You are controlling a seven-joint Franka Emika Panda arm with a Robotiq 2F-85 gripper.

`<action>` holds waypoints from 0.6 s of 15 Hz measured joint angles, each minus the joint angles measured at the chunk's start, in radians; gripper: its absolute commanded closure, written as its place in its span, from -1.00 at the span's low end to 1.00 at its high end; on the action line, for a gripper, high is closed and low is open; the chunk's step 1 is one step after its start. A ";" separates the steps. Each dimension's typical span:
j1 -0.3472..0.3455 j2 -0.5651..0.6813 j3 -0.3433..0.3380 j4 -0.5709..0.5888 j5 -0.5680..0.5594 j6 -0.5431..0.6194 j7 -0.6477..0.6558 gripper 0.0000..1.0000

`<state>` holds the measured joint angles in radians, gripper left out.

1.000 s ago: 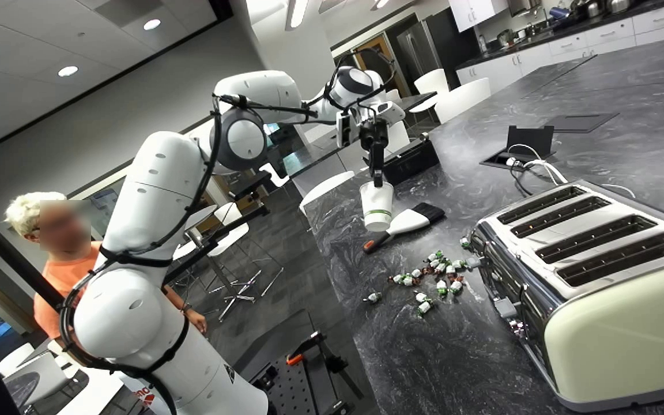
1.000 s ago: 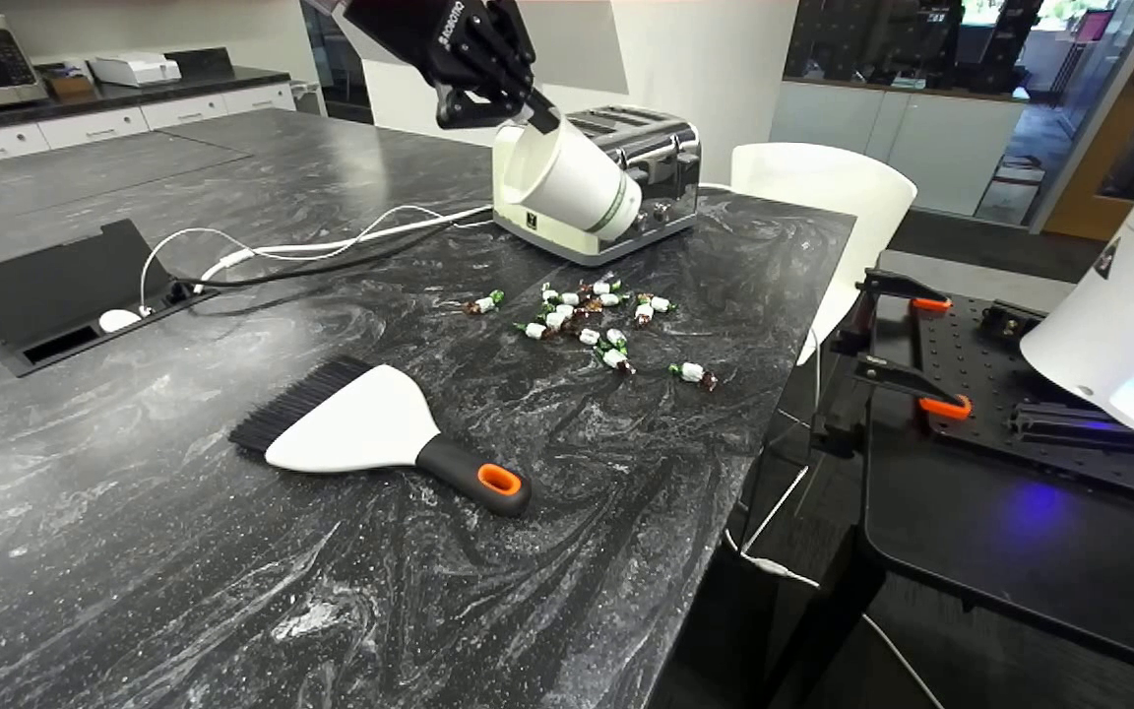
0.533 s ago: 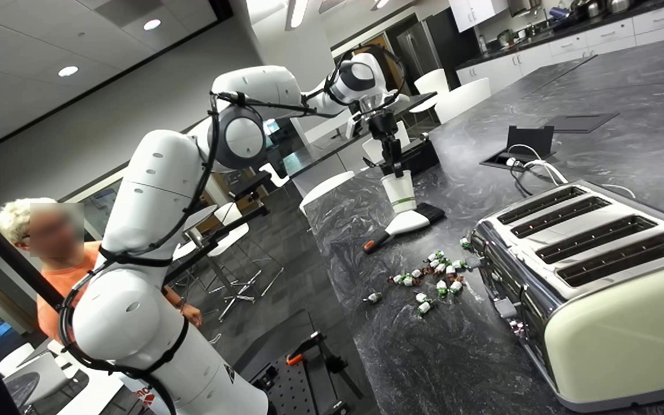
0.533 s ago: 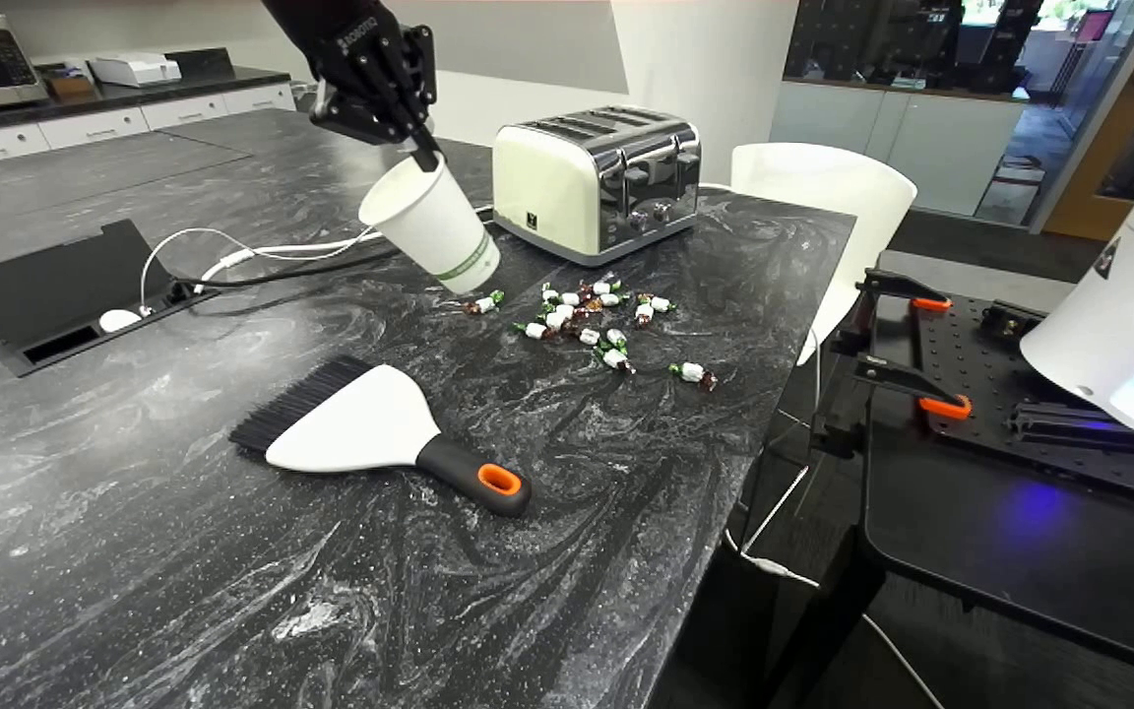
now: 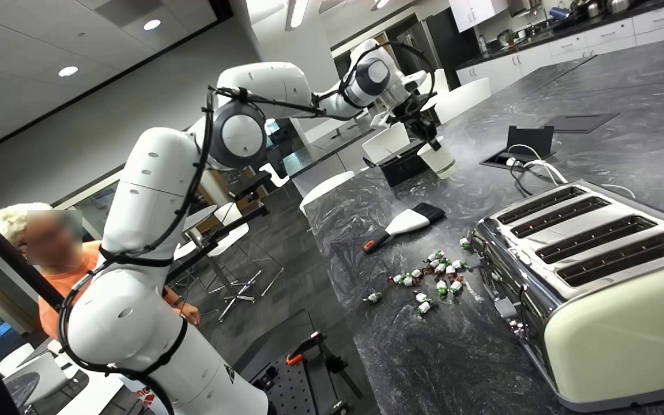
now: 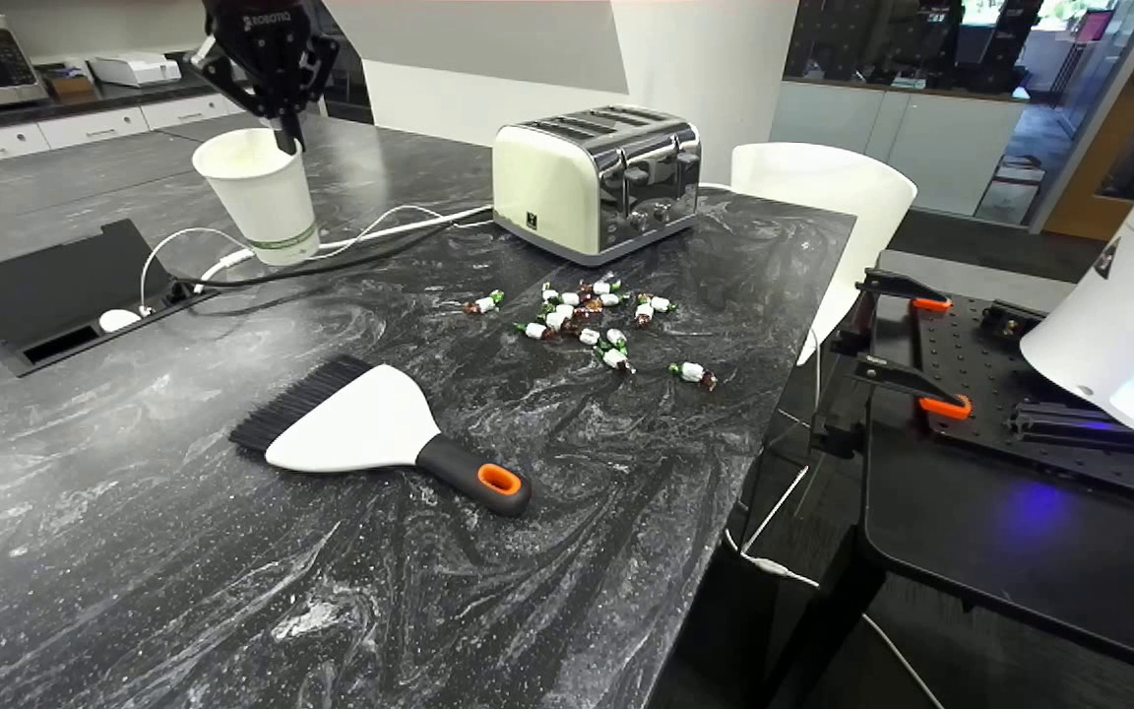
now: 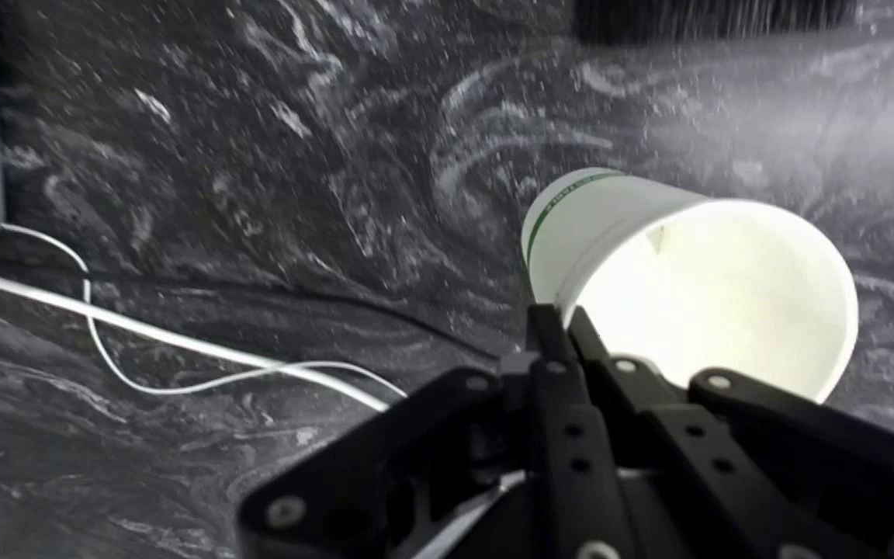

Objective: Empty the candy in the cup onto the table

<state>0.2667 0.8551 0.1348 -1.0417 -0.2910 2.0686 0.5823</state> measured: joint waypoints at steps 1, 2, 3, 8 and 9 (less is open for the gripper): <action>-0.013 0.000 -0.001 -0.020 -0.003 0.088 0.000 0.98; -0.024 0.000 -0.004 -0.041 -0.004 0.161 0.000 0.98; -0.033 0.001 -0.009 -0.064 -0.004 0.215 0.001 0.98; -0.017 0.001 -0.083 -0.139 0.016 0.281 0.017 0.98; -0.002 0.001 -0.109 -0.147 0.024 0.277 0.017 0.98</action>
<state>0.2643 0.8559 0.0261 -1.1890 -0.2668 2.3454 0.5994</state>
